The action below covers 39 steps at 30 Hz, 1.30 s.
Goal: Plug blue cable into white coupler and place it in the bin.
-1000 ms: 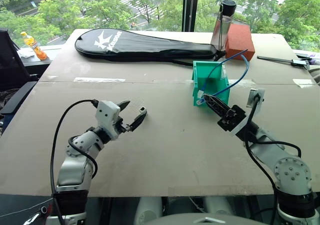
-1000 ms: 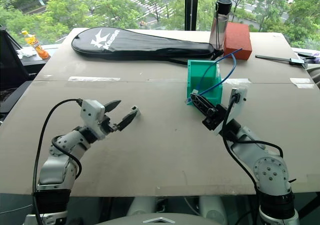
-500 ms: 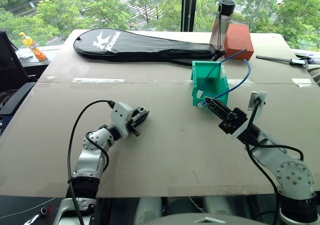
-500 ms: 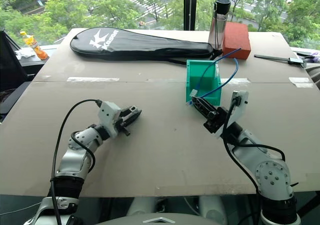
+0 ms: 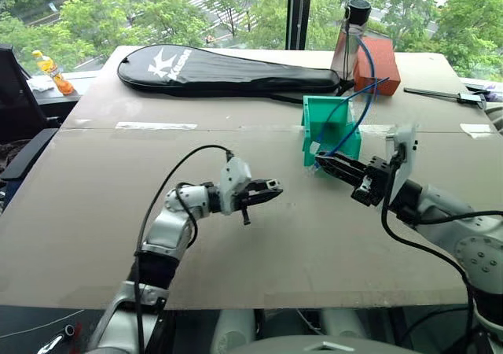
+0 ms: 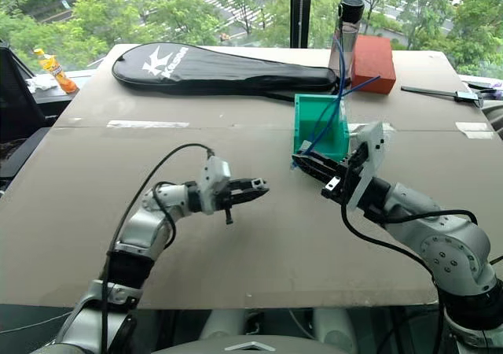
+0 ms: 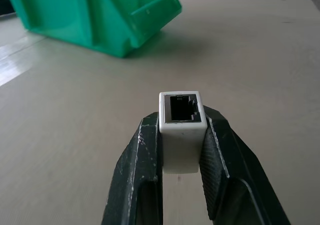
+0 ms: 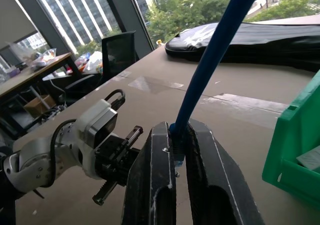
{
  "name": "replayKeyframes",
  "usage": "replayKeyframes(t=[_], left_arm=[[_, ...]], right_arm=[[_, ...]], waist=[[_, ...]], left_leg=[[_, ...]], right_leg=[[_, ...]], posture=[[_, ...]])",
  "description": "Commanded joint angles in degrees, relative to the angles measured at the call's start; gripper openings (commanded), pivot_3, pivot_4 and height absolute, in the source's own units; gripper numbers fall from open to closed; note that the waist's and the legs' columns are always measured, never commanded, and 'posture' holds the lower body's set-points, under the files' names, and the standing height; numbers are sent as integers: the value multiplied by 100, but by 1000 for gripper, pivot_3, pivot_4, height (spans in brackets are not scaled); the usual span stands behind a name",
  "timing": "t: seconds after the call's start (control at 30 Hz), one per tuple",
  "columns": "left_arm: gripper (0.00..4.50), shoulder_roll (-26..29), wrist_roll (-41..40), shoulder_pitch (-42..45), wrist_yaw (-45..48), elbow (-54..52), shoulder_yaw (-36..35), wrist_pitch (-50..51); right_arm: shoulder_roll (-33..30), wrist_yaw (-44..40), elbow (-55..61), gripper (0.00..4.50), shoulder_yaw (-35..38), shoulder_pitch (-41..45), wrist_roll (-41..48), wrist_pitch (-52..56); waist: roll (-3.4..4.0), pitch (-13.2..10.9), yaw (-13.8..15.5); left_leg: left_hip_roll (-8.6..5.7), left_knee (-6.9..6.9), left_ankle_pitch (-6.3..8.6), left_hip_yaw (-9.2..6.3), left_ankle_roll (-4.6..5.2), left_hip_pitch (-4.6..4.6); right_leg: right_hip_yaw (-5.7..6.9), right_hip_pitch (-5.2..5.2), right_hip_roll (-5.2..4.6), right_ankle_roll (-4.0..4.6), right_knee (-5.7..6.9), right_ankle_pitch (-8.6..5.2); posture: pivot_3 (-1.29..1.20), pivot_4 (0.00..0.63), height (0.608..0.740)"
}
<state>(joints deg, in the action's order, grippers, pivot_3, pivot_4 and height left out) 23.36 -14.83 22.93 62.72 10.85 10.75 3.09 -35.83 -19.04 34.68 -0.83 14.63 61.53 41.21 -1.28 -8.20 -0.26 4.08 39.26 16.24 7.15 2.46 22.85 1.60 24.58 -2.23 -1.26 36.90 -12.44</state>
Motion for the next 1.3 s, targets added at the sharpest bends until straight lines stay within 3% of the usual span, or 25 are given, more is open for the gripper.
replayKeyframes(t=[0.03, 0.33, 0.57, 0.97, 1.3], left_arm=[[413, -357, 328, 386, -70, 369, 353, -236], [413, -651, 820, 815, 321, 1667, 784, -1015], [413, -663, 789, 899, 481, 1941, 704, -1325], [413, -571, 776, 838, 508, 1879, 631, -1338], [413, -532, 778, 831, 494, 1864, 620, -1341]], right_arm=[[-195, -627, -215, 0, -293, 327, -598, -9], [-258, -2372, -1691, 0, -1450, 1207, -2497, -712], [-68, -3271, -2533, 0, -1747, 1495, -3342, -1332], [-39, -4337, -3165, 0, -2055, 1516, -4322, -2112], [54, -4834, -3543, 0, -2227, 1710, -4680, -2126]], waist=[[0, 0, -8], [-1, 0, -31], [-1, 0, -30], [1, 1, -39], [1, 4, -53]], left_leg=[[-1, 0, 0, 0, 0, 0], [4, -1, 0, 0, 0, 4], [6, 2, 0, 2, 0, 4], [7, 2, -1, 6, -1, -2], [10, 2, -1, 9, -2, -9]], right_leg=[[0, 0, 1, -13, -1, 8], [-2, 5, 13, -14, -8, 7], [-3, 4, 12, -15, -7, 8], [-4, 4, 12, -15, -3, 8], [-6, 3, 14, -14, 3, 8]], posture=[[0, 150, 740], [0, 150, 740], [0, 150, 740], [0, 150, 740], [0, 150, 740]])
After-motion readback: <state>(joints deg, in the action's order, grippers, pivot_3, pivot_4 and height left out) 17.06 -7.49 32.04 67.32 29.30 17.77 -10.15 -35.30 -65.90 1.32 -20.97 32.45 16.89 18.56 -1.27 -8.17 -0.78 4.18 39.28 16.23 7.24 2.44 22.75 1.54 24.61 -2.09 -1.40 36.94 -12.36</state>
